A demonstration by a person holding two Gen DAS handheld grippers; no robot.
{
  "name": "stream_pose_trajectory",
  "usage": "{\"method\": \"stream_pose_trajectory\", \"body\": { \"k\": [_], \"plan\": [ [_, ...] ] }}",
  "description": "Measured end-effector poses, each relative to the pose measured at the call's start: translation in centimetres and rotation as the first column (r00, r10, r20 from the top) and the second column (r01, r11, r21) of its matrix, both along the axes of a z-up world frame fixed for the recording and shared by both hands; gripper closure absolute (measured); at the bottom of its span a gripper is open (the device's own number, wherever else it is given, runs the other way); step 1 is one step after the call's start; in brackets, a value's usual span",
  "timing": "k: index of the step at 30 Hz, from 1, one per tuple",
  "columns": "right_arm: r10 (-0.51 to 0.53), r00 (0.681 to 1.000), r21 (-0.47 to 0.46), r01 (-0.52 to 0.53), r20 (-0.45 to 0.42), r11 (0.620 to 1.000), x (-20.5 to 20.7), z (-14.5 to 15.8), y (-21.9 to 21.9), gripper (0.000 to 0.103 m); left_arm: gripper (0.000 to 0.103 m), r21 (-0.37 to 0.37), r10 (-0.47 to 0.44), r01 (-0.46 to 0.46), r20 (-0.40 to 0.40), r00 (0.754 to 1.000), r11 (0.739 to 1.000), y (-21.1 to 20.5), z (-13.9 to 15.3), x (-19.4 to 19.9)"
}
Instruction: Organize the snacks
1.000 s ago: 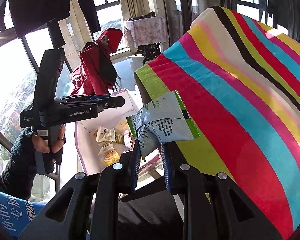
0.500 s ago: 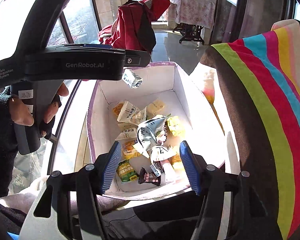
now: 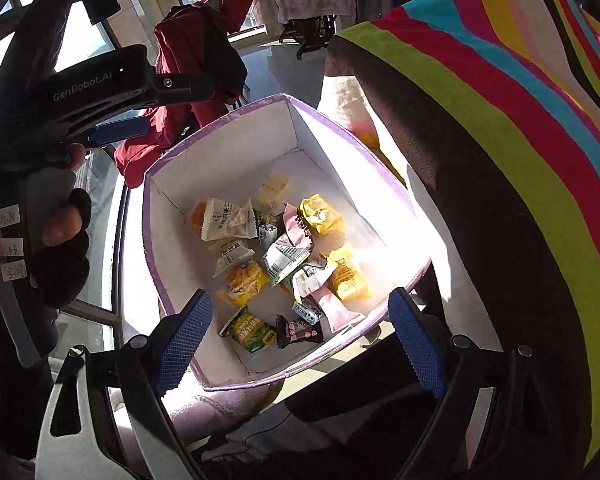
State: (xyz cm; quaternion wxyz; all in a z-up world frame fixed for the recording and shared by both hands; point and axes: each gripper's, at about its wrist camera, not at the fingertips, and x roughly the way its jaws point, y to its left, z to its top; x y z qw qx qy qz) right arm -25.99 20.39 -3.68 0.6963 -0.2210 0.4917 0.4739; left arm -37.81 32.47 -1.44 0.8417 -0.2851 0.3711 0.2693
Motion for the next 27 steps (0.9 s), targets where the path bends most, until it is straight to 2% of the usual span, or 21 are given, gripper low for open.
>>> {"method": "stream_pose_trajectory", "body": {
  "k": [4,6,9,11,19,24,27],
  "plan": [
    [-0.045,0.999,-0.044,0.043,-0.031,0.998,0.7,-1.0,-0.4,0.016,0.002,0.064,-0.006,0.019,-0.190,0.982,0.998,-2.3,-3.4,1.6],
    [-0.063,0.996,-0.053,0.060,-0.062,0.997,1.0,-1.5,-0.6,0.016,0.002,0.070,-0.021,0.039,-0.241,0.970,0.997,-3.3,-5.0,2.0],
    [-0.096,0.991,-0.075,0.089,-0.091,0.993,1.6,-2.3,-0.8,0.016,0.002,-0.012,-0.066,0.065,-0.242,0.968,0.998,-4.0,-6.9,2.2],
    [-0.111,0.989,-0.090,0.103,-0.099,0.991,1.9,-2.5,-1.0,0.016,0.002,-0.037,-0.082,0.076,-0.246,0.966,0.996,-4.3,-7.7,2.3],
    [-0.104,0.990,-0.109,0.094,-0.096,0.990,1.4,-3.2,-0.7,0.016,0.002,-0.024,-0.087,0.084,-0.262,0.961,0.996,-5.0,-8.3,2.6],
    [-0.104,0.989,-0.122,0.091,-0.104,0.988,1.4,-3.5,-0.6,0.016,0.002,0.039,-0.071,0.086,-0.286,0.956,0.996,-5.3,-8.0,2.6],
    [-0.101,0.989,-0.129,0.087,-0.107,0.988,1.3,-3.7,-0.4,0.016,0.002,0.029,-0.077,0.088,-0.281,0.957,0.996,-5.3,-8.1,2.7]
  ]
}}
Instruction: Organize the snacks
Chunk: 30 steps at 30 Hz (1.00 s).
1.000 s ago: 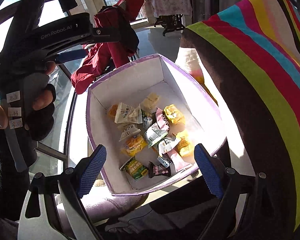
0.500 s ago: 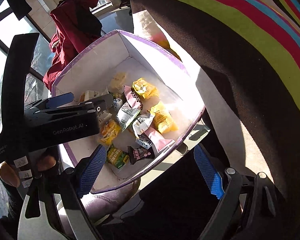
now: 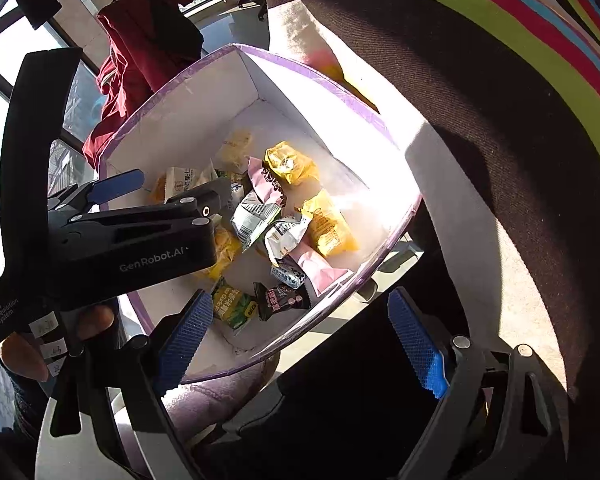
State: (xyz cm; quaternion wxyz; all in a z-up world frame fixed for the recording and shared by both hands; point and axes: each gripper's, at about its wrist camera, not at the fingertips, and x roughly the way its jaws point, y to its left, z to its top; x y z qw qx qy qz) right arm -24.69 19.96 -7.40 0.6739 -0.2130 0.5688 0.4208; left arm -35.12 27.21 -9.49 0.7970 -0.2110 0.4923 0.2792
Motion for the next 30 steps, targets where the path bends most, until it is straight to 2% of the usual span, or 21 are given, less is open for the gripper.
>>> {"method": "stream_pose_trajectory", "body": {
  "k": [30],
  "plan": [
    [0.006,1.000,-0.012,-0.007,-0.020,1.000,-0.23,-0.41,0.08,0.016,0.002,-0.016,0.001,-0.001,0.007,1.000,1.000,0.08,-0.20,0.04]
  ]
}}
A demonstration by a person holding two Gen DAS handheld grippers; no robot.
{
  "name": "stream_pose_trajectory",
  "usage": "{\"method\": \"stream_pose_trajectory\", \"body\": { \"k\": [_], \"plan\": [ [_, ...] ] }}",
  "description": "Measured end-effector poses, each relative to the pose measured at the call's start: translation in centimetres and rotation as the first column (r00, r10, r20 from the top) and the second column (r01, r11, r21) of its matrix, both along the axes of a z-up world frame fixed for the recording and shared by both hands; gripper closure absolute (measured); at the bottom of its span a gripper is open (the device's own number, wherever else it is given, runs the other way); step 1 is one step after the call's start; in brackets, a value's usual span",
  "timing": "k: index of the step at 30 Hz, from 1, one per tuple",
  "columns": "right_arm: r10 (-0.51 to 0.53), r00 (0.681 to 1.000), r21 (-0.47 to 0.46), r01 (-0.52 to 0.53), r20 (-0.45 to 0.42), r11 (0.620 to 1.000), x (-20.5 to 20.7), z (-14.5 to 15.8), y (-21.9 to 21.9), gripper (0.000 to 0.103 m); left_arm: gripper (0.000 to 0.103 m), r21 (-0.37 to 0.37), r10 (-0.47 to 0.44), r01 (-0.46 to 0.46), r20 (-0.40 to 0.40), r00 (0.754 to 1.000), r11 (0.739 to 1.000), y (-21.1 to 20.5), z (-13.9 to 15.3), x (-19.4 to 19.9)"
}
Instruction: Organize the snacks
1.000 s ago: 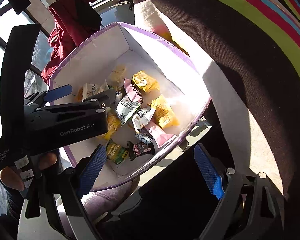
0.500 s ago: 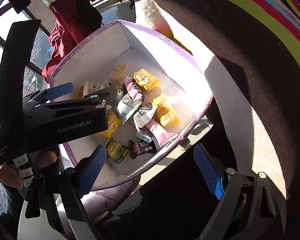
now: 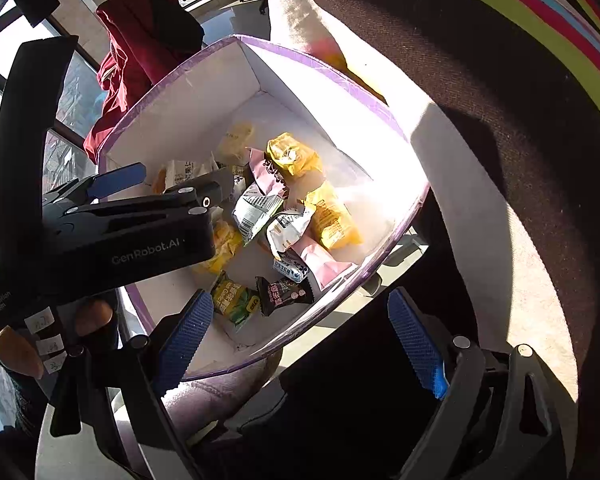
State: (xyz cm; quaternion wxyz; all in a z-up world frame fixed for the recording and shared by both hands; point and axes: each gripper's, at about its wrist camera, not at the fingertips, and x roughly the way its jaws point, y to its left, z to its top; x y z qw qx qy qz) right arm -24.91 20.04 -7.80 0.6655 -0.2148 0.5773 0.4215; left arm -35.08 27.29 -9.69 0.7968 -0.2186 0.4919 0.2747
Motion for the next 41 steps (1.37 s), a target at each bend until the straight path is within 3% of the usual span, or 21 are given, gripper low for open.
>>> {"method": "stream_pose_trajectory", "body": {
  "k": [28,32,41],
  "plan": [
    [0.001,1.000,-0.009,-0.001,-0.017,1.000,0.02,-0.53,-0.12,0.016,0.002,-0.005,0.001,-0.001,-0.006,1.000,1.000,-0.09,-0.07,-0.08],
    [0.001,1.000,-0.009,-0.001,-0.020,1.000,0.09,-0.56,-0.17,0.016,0.002,0.024,0.005,-0.005,-0.007,1.000,1.000,-0.27,0.00,-0.16],
    [0.000,1.000,-0.007,0.000,-0.023,1.000,0.02,-0.61,-0.17,0.016,0.002,-0.007,0.015,-0.015,-0.009,1.000,1.000,-0.07,-0.23,-0.31]
  ]
}}
